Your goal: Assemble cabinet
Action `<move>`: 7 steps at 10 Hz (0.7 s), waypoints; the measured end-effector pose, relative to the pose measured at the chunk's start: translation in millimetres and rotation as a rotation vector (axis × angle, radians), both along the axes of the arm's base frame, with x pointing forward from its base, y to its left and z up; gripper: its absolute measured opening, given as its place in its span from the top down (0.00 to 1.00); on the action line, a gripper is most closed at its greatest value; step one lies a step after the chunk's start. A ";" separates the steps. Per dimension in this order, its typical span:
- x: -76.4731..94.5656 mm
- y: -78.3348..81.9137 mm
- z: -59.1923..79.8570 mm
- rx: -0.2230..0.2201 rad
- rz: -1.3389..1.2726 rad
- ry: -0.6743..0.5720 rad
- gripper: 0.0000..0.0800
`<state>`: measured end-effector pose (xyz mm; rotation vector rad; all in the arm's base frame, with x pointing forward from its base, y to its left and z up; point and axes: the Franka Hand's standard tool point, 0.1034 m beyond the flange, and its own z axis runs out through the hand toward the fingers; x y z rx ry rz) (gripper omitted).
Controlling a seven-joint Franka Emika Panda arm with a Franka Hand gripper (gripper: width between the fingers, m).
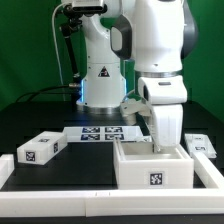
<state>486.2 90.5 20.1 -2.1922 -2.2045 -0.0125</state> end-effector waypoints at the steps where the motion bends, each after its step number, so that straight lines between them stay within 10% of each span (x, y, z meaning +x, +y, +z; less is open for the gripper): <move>1: 3.1 5.1 0.1 -0.001 -0.005 0.002 0.95; 7: 26.5 26.1 0.7 0.004 -0.051 -0.003 0.95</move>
Offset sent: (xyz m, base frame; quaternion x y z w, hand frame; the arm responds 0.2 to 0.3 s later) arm 0.0246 0.0345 -0.0034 0.0069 0.0025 0.0027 1.0000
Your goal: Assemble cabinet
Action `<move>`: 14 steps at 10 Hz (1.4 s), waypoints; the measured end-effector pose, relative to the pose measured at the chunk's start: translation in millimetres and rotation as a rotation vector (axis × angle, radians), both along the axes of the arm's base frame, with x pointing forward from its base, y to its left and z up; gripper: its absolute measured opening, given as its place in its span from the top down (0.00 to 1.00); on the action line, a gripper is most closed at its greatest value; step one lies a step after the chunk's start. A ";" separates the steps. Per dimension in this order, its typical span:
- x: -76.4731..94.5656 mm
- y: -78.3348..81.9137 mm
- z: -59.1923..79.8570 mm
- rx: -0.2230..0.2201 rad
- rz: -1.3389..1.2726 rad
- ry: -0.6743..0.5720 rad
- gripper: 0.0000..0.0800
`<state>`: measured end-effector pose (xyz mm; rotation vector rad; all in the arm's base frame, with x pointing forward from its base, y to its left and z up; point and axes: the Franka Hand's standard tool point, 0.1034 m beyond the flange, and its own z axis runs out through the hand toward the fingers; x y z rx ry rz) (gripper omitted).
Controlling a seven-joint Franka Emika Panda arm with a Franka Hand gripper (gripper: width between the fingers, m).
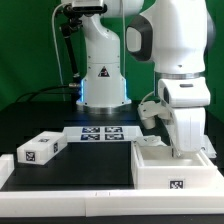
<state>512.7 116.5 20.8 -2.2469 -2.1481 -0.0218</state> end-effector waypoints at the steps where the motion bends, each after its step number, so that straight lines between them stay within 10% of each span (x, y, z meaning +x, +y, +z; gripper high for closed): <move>1: -0.2 -0.2 -0.2 0.000 0.000 0.000 0.95; 4: -1.5 -3.5 5.5 -0.001 -0.028 -0.010 0.49; 5: -6.3 -2.1 15.2 0.001 -0.054 -0.028 0.49; 7: -21.6 0.9 31.8 -0.002 -0.083 -0.043 0.10; 14: -83.9 30.9 43.0 0.025 -0.247 -0.064 0.00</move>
Offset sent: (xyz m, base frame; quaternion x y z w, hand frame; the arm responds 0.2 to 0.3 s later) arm -0.0166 -0.0241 0.0266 -0.0278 -0.0197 0.0451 0.9984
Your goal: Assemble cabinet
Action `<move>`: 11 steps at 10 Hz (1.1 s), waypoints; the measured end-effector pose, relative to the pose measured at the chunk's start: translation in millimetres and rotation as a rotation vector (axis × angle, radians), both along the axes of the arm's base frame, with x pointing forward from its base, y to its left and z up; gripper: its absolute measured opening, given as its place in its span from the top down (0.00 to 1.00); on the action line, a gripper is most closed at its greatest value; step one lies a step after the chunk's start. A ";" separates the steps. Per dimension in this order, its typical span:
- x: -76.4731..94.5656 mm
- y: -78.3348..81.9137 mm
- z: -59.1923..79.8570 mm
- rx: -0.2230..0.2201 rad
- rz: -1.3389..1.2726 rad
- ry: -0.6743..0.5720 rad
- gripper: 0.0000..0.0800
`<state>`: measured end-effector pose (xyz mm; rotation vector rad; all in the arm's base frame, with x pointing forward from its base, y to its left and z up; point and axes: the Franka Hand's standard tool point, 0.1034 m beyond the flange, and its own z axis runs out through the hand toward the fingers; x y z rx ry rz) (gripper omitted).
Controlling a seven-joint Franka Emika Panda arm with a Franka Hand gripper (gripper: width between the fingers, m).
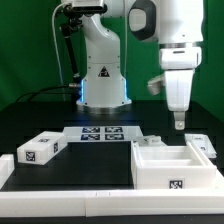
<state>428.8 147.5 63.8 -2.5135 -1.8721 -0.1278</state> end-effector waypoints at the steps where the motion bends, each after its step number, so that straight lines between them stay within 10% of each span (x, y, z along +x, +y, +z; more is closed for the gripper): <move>1: 0.1 -1.1 -0.5 0.000 -0.003 0.001 0.00; 11: -35.5 44.0 -43.5 0.068 0.007 0.020 0.00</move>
Offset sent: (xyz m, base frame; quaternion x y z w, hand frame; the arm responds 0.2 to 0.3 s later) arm -0.0046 0.0047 -0.0156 -0.0047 0.0230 -0.0128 0.9996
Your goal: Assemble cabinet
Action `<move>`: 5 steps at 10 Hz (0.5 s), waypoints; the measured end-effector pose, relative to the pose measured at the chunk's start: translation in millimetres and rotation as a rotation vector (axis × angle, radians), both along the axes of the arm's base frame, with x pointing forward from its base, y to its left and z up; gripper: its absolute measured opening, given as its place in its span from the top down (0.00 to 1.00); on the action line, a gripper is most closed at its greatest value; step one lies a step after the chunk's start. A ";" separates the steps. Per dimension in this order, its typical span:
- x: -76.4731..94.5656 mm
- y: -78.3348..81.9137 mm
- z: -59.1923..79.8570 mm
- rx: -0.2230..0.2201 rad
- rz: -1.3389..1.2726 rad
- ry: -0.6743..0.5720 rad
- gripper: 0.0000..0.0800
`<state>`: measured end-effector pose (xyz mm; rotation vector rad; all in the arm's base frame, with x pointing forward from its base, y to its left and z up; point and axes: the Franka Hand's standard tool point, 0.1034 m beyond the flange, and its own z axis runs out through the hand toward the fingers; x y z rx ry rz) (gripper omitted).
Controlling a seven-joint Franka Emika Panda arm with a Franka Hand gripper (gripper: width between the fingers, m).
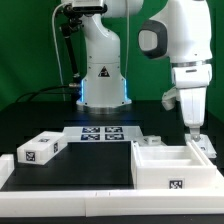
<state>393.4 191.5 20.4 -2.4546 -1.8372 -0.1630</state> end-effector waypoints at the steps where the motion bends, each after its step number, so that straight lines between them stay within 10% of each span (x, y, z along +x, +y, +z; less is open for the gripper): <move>1: -0.4 0.7 -2.3 0.001 -0.001 0.004 0.00; 5: -0.3 4.4 -8.0 0.003 0.001 0.013 0.00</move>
Offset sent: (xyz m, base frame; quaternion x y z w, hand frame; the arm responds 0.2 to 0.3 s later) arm 0.0049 0.0052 -0.0052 0.0002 0.0038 0.0172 0.9998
